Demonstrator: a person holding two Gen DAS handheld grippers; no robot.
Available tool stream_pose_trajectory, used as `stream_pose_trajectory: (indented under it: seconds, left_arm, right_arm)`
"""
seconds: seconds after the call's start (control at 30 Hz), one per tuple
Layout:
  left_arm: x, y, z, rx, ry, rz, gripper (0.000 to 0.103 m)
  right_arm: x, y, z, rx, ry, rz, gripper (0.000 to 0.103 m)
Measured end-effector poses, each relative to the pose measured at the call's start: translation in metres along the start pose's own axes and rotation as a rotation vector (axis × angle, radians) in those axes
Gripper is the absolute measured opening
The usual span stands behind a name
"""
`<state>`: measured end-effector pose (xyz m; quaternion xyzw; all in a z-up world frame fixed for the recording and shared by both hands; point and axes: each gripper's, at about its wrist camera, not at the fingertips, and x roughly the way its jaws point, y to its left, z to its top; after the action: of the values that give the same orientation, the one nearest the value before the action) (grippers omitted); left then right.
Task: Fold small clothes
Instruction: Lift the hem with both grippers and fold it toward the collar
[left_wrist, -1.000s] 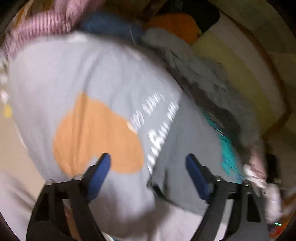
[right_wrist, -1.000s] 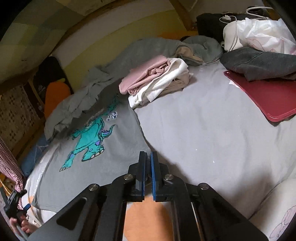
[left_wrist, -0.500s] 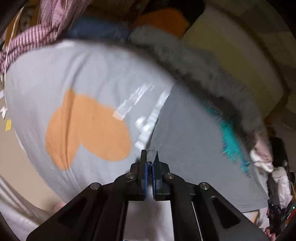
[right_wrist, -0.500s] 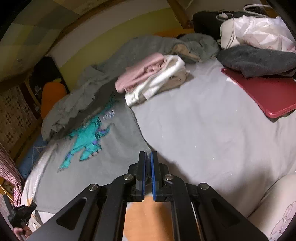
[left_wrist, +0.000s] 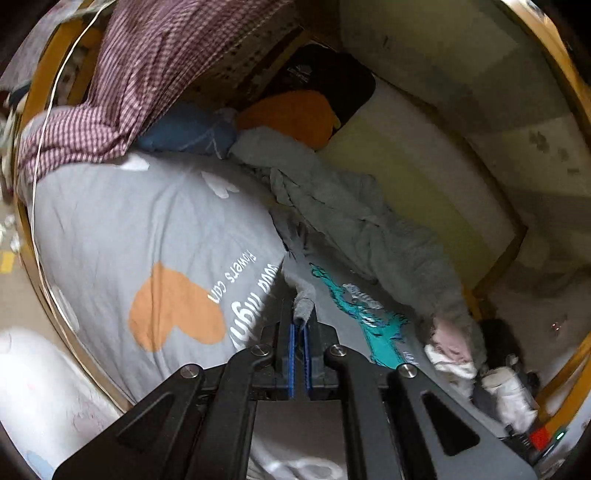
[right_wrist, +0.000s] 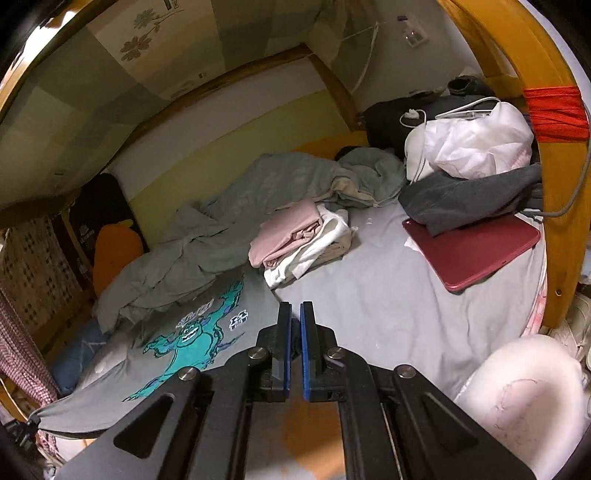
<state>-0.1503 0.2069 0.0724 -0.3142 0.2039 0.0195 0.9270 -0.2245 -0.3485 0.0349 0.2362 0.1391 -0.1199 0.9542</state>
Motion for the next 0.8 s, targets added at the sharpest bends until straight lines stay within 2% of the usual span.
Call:
stream_pose_trajectory:
  seconds: [0.03,0.1,0.17,0.23,0.4,0.6,0.67,0.73,0.77,0.8]
  left_arm:
    - [0.012,-0.004,0.005,0.014,0.01,0.024,0.003]
    - [0.035,-0.006,0.016,0.009,0.006,0.041,0.003]
    - [0.067,-0.006,0.03,-0.017,-0.003,0.041,0.003]
    - [0.103,-0.007,0.044,-0.012,0.031,0.056,0.003]
    - [0.181,-0.02,0.06,0.091,0.123,0.155,0.003]
    - [0.247,-0.032,0.055,0.207,0.181,0.21,0.004]
    - [0.259,-0.025,0.049,0.191,0.213,0.221,0.004]
    - [0.274,-0.014,0.041,0.14,0.265,0.27,0.007]
    - [0.28,-0.007,0.039,0.113,0.279,0.286,0.011]
    - [0.284,-0.002,0.037,0.092,0.29,0.311,0.02]
  right_arm:
    - [0.01,0.006,0.005,-0.015,0.012,-0.026,0.003]
    - [0.039,0.021,0.021,-0.037,0.039,0.009,0.003]
    - [0.065,0.038,0.032,-0.094,0.055,0.006,0.003]
    - [0.097,0.053,0.042,-0.145,0.073,0.001,0.003]
    - [0.179,0.072,0.051,-0.217,0.163,-0.012,0.003]
    - [0.259,0.072,0.039,-0.255,0.291,-0.043,0.003]
    - [0.275,0.066,0.035,-0.273,0.306,-0.048,0.003]
    - [0.287,0.057,0.035,-0.26,0.293,-0.087,0.003]
    - [0.292,0.052,0.036,-0.245,0.297,-0.082,0.003]
    - [0.3,0.047,0.039,-0.22,0.331,-0.074,0.004]
